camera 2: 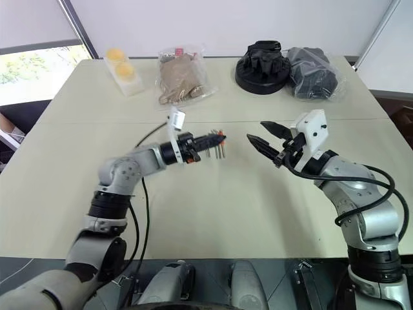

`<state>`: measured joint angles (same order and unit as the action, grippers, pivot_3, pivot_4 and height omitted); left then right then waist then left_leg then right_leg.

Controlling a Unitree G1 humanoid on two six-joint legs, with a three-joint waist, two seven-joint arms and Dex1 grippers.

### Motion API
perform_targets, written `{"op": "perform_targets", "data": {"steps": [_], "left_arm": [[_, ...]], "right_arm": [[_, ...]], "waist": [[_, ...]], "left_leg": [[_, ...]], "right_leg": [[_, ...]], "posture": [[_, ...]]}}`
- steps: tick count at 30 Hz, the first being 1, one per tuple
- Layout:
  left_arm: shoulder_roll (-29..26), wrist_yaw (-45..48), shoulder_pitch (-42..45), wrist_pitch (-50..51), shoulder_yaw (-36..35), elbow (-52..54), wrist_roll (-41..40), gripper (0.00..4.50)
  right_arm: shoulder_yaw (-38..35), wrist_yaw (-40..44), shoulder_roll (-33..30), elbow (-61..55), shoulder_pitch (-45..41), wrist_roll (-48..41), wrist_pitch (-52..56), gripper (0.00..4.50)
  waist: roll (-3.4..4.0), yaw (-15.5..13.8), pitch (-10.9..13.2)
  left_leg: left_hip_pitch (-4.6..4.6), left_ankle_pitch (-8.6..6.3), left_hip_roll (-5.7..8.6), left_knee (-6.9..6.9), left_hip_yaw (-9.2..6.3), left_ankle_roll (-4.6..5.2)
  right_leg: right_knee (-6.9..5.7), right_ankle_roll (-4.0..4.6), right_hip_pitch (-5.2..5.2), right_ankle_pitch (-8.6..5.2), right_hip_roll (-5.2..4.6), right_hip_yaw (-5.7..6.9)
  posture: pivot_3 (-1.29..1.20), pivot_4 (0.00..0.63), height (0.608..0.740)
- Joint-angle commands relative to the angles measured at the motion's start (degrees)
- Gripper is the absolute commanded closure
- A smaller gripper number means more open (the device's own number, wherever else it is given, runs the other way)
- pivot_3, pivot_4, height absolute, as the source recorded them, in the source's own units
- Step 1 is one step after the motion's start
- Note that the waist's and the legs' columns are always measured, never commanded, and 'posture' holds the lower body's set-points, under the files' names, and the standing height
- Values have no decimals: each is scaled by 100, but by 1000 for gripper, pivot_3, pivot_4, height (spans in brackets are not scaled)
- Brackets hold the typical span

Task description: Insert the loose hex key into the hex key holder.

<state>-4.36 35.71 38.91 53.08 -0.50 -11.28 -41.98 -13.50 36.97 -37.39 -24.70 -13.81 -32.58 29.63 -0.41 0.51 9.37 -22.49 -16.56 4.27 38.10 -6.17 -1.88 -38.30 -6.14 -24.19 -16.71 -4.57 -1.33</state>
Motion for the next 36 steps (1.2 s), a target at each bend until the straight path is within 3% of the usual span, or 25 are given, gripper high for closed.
{"op": "perform_targets", "data": {"steps": [1, 6, 12, 15, 20, 23, 28, 33, 36], "left_arm": [[304, -411, 91, 437, -418, -403, -299, 4500], [700, -1270, 224, 878, -1211, -1453, -477, 4500], [606, -1562, -19, 1215, -1288, -1633, -246, 1497], [209, -1452, -194, 1197, -989, -1367, 55, 38], [-807, -871, -241, 535, -259, -788, 585, 38], [-1511, -297, -243, -423, 230, -216, 1114, 38], [-2241, 384, -71, -1799, 340, 419, 1675, 38], [-2775, 976, -63, -2089, 200, 939, 1704, 38], [-3419, 1809, -518, -1858, 253, 1723, 1378, 38]], "right_arm": [[-165, -117, -28, -352, 63, -66, -5, 2068], [-63, -330, 64, -571, 183, -15, 18, 2068], [87, -449, 101, -646, 198, 51, -7, 1996], [121, -472, 107, -628, 165, 61, -35, 1996], [131, -376, 47, -533, 139, 97, -92, 1996], [211, -118, -120, -393, 80, 186, -171, 1996], [497, 740, -705, 89, -87, 560, -579, 1996], [763, 1760, -1342, 667, -328, 810, -946, 1996], [928, 2471, -1845, 1011, -461, 1040, -1270, 1996]], "waist": [[0, 0, 0], [-1, 22, 0], [-6, 10, -8], [-6, 20, -14], [-10, 123, -17], [-9, 188, -18], [-12, 82, -14], [-16, -87, -11], [-12, -76, -9]], "left_leg": [[0, 0, 0, 0, 0, 0], [2, 0, -3, -2, 0, 0], [2, 0, -2, -1, 0, 0], [25, 0, -2, -1, -1, -1], [128, -22, -12, -48, -1, 36], [131, -20, -13, -53, -4, 32], [97, 2, -7, -59, -5, -7], [81, -5, 2, -44, -7, 6], [75, -7, 1, -43, -7, 8]], "right_leg": [[0, 0, 1, 0, 0, 0], [-2, 0, -1, 0, 3, 0], [-2, 0, 0, 0, 2, 0], [2, 0, 28, 0, 2, 0], [23, 2, 103, -2, 14, -4], [20, 3, 100, -2, 15, -6], [24, 3, 65, -1, 5, -9], [54, 1, 76, 0, -7, -3], [62, 1, 74, 0, -7, -2]], "posture": [[0, 150, 740], [0, 150, 740], [0, 150, 740], [0, 150, 740], [0, 150, 740], [0, 150, 740], [0, 150, 740], [0, 150, 740], [0, 150, 740]]}}
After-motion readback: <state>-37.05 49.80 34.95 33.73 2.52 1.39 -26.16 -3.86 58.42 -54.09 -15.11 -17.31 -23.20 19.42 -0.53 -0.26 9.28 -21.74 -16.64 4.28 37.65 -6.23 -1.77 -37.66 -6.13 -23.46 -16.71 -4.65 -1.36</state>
